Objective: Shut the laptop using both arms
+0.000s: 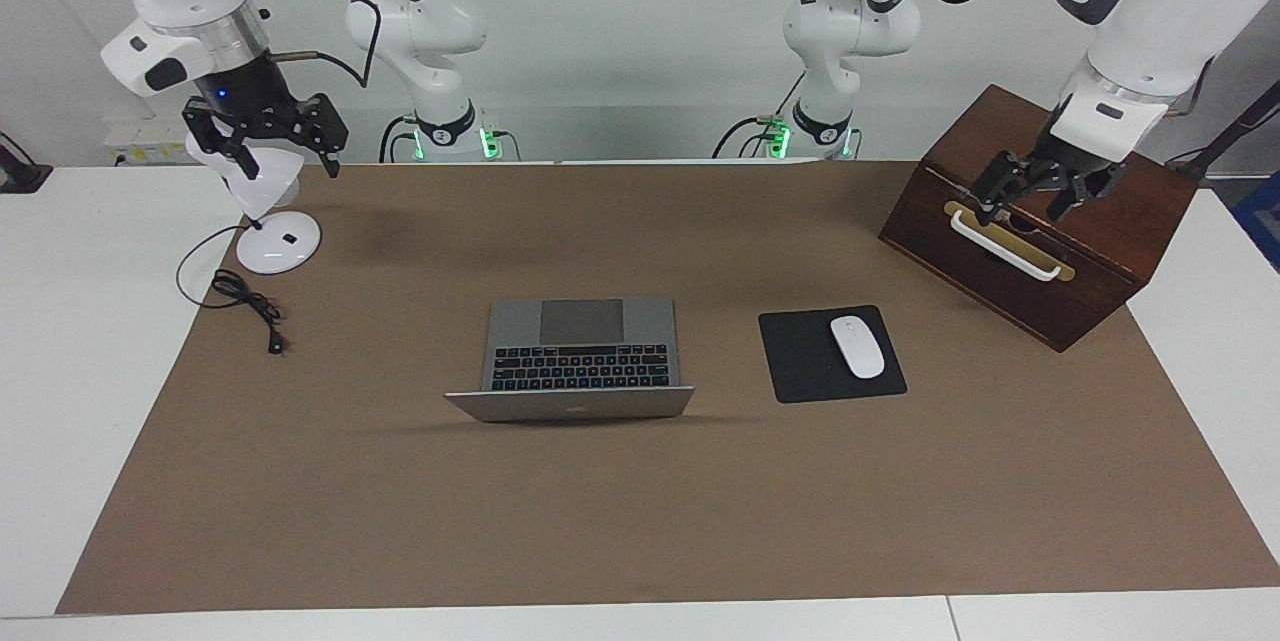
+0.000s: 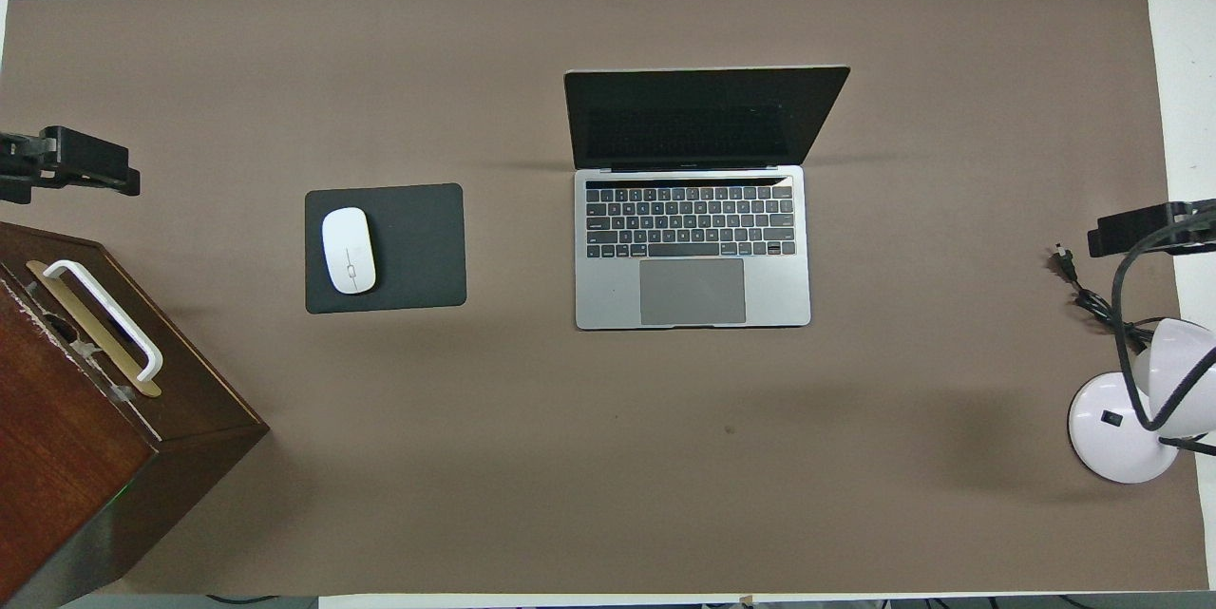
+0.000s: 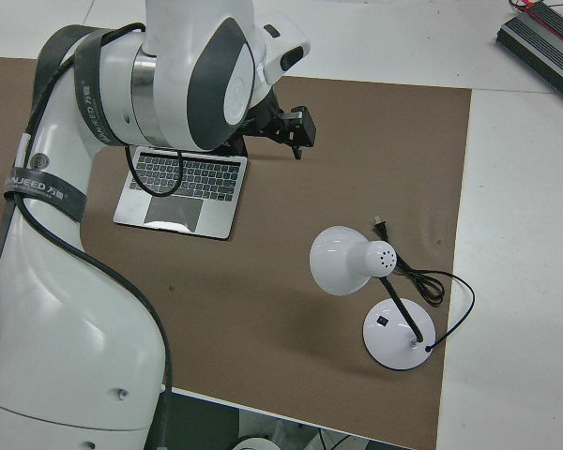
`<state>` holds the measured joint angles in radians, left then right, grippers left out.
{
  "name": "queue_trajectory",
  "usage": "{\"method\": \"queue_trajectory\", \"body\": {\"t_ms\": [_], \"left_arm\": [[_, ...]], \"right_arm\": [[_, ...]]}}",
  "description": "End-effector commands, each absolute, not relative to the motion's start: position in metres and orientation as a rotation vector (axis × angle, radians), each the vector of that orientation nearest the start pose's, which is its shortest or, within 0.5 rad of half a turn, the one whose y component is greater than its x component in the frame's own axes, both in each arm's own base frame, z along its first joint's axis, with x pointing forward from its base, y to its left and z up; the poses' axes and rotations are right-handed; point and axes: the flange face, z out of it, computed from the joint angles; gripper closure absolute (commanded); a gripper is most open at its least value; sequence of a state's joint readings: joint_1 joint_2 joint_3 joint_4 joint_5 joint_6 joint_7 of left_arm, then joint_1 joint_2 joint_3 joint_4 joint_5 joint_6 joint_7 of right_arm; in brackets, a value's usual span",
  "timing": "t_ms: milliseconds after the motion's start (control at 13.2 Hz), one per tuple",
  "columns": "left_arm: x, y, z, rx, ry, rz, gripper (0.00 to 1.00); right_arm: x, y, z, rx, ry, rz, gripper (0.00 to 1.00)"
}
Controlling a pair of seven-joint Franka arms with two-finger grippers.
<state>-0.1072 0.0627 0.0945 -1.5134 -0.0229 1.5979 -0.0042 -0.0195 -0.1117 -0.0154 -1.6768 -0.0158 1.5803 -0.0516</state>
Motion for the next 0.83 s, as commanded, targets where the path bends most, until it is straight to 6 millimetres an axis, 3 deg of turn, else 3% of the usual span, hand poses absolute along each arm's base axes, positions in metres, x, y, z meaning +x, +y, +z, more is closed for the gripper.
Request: {"method": "queue_trajectory", "body": {"t_ms": [0,151,377,453,528,604,755], "left_arm": [[0.569,-0.007,0.619,-3.163,-0.016,-0.053,0.00],[0.569,-0.006,0.620,-3.163,-0.023,-0.053,0.00],[0.569,-0.006,0.621,-3.163,-0.025,-0.063,0.03],[0.569,-0.005,0.622,-3.163,-0.028,-0.065,0.26],[0.569,-0.005,0.621,-3.163,-0.028,-0.065,0.66],[0.570,-0.005,0.622,-3.163,-0.030,-0.070,0.96],[0.570,-0.004,0.622,-3.163,-0.037,-0.070,1.00]], "right_arm": [[0.521,-0.027,0.632,-3.165,-0.055,-0.063,0.00],[0.528,-0.026,0.634,-3.161,-0.055,-0.131,0.00],[0.559,-0.026,0.620,-3.151,-0.060,-0.255,0.05],[0.573,-0.026,0.616,-3.148,-0.060,-0.298,0.08],[0.590,-0.027,0.613,-3.148,-0.063,-0.325,0.12],[0.606,-0.023,0.600,-3.155,-0.080,-0.304,0.22],[0.639,-0.010,0.596,-3.148,-0.110,-0.367,0.47]]}}
